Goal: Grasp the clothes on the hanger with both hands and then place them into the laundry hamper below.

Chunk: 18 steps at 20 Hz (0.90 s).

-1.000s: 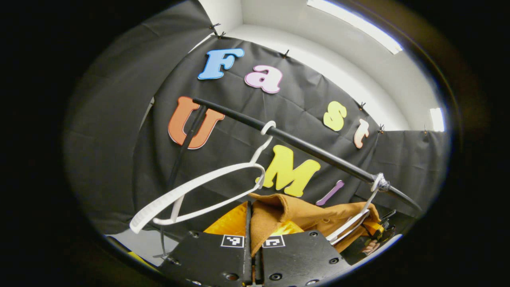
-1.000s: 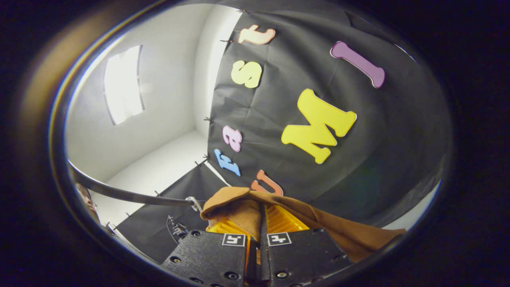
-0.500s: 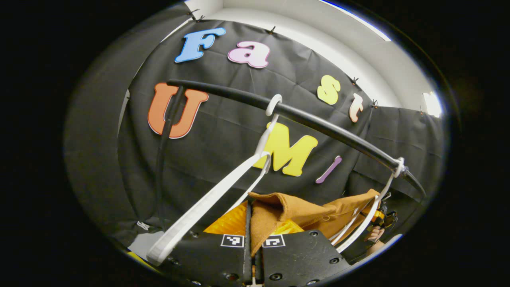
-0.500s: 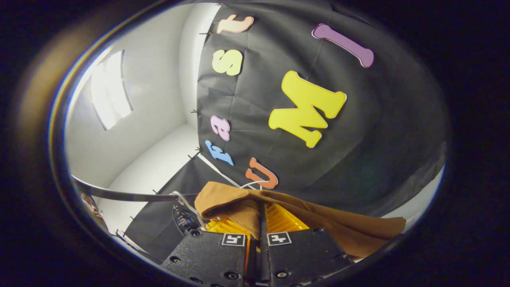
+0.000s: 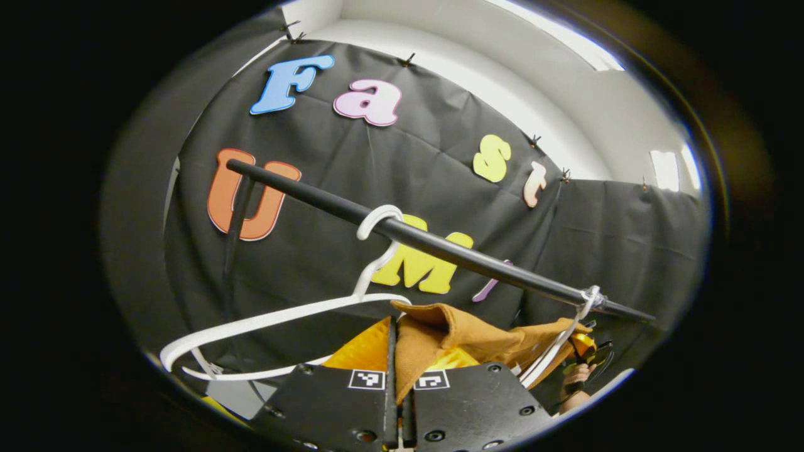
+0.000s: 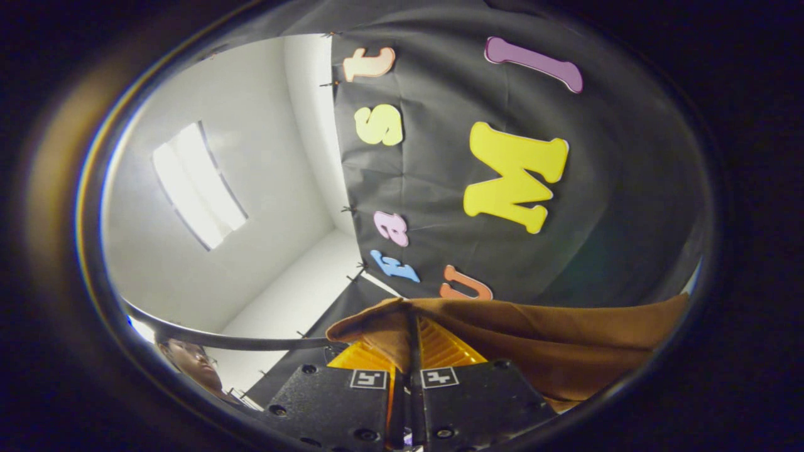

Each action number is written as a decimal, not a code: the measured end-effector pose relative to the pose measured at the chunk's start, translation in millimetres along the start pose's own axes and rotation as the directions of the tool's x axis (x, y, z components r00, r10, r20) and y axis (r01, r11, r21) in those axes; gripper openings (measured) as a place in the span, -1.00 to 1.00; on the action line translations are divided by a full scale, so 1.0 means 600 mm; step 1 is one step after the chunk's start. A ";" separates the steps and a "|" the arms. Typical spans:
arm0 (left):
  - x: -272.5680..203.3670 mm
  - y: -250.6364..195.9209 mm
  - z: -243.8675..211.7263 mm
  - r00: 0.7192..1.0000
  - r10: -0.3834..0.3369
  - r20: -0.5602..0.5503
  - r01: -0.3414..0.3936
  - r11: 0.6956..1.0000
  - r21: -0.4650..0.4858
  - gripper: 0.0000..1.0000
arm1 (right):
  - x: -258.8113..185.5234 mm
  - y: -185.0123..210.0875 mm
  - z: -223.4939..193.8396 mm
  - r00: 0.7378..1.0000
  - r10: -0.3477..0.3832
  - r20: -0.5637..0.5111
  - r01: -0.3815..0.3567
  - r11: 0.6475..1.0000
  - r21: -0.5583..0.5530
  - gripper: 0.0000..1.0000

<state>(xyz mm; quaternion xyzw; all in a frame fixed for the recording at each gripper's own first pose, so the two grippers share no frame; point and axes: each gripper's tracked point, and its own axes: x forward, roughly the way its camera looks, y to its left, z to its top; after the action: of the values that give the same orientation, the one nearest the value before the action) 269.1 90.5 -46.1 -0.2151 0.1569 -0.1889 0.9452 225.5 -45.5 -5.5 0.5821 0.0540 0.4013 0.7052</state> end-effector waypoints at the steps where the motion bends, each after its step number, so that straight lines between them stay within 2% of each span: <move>1: 0.005 -0.002 0.007 1.000 -0.014 0.015 0.014 1.000 -0.010 -0.87 | -0.004 0.003 0.017 1.000 -0.002 0.030 0.004 0.999 -0.046 -0.89; 4: 0.019 -0.014 -0.010 1.000 -0.023 -0.007 0.023 1.000 0.021 -0.87 | -0.003 -0.049 0.033 0.994 -0.105 0.034 0.106 0.994 -0.015 -0.89; 9: 0.037 0.019 -0.059 0.998 0.000 -0.064 0.000 1.000 -0.005 -0.87 | -0.004 -0.175 0.040 0.956 -0.294 0.011 0.292 0.954 0.074 -0.94; 14: 0.022 0.041 -0.126 0.995 -0.025 -0.098 0.017 0.997 -0.079 -0.87 | -0.004 -0.236 0.010 0.930 -0.366 -0.030 0.367 0.924 0.110 -0.88; 17: 0.012 0.054 -0.176 0.993 -0.017 -0.121 0.003 0.994 -0.111 -0.87 | -0.035 -0.258 -0.024 0.914 -0.402 -0.055 0.406 0.905 0.131 -0.88; 18: 0.004 0.058 -0.192 0.992 -0.012 -0.129 -0.005 0.991 -0.130 -0.87 | -0.043 -0.265 -0.035 0.909 -0.413 -0.066 0.418 0.898 0.138 -0.94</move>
<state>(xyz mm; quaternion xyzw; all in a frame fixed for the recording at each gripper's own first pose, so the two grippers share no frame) 237.7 78.5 -161.3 -0.2639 0.2295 -0.1934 0.9167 276.6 -45.7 -159.6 0.6008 0.2191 0.2469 0.7280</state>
